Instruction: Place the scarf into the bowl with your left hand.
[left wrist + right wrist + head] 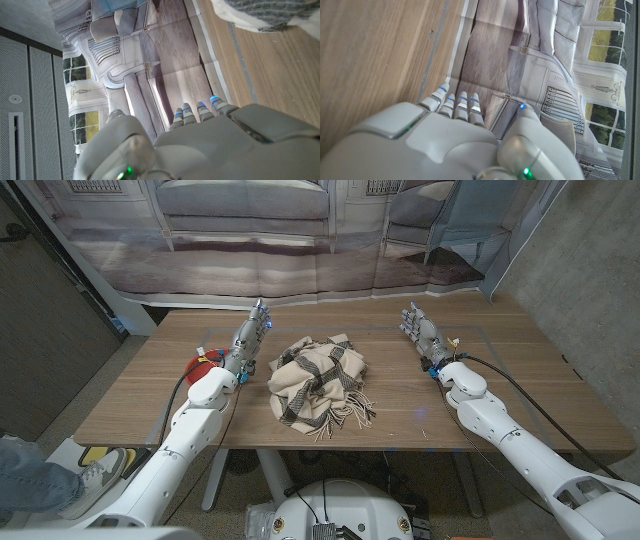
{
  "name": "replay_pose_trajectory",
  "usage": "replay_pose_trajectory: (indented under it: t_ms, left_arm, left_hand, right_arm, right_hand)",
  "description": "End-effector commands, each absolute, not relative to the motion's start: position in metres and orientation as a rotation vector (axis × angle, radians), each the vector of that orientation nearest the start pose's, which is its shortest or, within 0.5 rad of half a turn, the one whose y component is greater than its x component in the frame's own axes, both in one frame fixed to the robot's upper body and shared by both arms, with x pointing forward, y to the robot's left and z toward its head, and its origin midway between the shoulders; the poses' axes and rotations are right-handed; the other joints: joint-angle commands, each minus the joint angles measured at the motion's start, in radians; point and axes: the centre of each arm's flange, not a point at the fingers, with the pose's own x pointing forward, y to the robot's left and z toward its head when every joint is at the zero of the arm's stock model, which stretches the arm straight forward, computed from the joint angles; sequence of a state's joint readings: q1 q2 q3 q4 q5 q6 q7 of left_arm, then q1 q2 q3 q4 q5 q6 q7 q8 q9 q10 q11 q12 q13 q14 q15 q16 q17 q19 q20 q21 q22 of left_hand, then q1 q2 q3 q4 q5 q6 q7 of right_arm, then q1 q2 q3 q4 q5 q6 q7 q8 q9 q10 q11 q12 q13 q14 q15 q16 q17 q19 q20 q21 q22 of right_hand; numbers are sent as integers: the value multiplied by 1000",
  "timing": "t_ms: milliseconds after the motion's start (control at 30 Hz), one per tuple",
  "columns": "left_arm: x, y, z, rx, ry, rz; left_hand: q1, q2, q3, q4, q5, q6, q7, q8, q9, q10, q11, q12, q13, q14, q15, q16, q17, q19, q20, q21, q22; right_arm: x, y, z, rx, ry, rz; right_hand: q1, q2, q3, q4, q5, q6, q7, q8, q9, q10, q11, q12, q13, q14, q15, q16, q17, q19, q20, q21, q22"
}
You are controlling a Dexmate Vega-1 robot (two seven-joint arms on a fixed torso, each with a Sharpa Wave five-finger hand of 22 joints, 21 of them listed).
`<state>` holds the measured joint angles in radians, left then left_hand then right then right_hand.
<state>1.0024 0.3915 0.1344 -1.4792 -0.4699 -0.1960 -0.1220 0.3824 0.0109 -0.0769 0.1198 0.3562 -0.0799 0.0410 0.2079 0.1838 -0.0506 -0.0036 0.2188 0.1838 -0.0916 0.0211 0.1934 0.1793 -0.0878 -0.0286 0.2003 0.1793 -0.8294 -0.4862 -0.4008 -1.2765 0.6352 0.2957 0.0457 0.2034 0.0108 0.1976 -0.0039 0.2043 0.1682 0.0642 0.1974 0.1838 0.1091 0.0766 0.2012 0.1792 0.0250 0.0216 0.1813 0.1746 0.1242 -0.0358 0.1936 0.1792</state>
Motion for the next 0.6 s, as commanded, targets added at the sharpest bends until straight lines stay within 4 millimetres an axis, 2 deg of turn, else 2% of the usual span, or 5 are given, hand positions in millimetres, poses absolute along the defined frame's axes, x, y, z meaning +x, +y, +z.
replay_pose_trajectory:
  t_ms: [33,300,600]
  left_arm:
    - [608,297,-31,1,-661,-212]
    - [601,298,-31,8,-691,-218]
    - [598,297,-32,5,-727,-231]
  left_hand:
    - [3,10,4,-3,7,5,-1,8,3,6,1,4,3,9,1,9,3,7,-1,10,3]
    - [10,14,4,-6,8,7,0,6,3,9,3,2,3,10,1,6,3,14,-28,11,2]
    - [16,17,4,-9,8,15,1,7,3,16,3,3,3,16,-3,6,3,23,-30,13,2]
  right_arm:
    - [657,-270,-35,28,-577,238]
    - [658,-269,-31,32,-585,243]
    - [658,-267,-31,36,-594,239]
  right_hand:
    - [7,2,3,-2,4,10,3,3,3,12,0,10,4,12,2,6,6,12,-4,9,5]
    - [7,3,3,-3,4,13,2,3,3,16,2,11,4,13,2,6,6,13,-4,9,5]
    - [7,4,2,-4,4,14,0,3,3,17,1,11,4,14,1,6,6,14,-4,9,5]
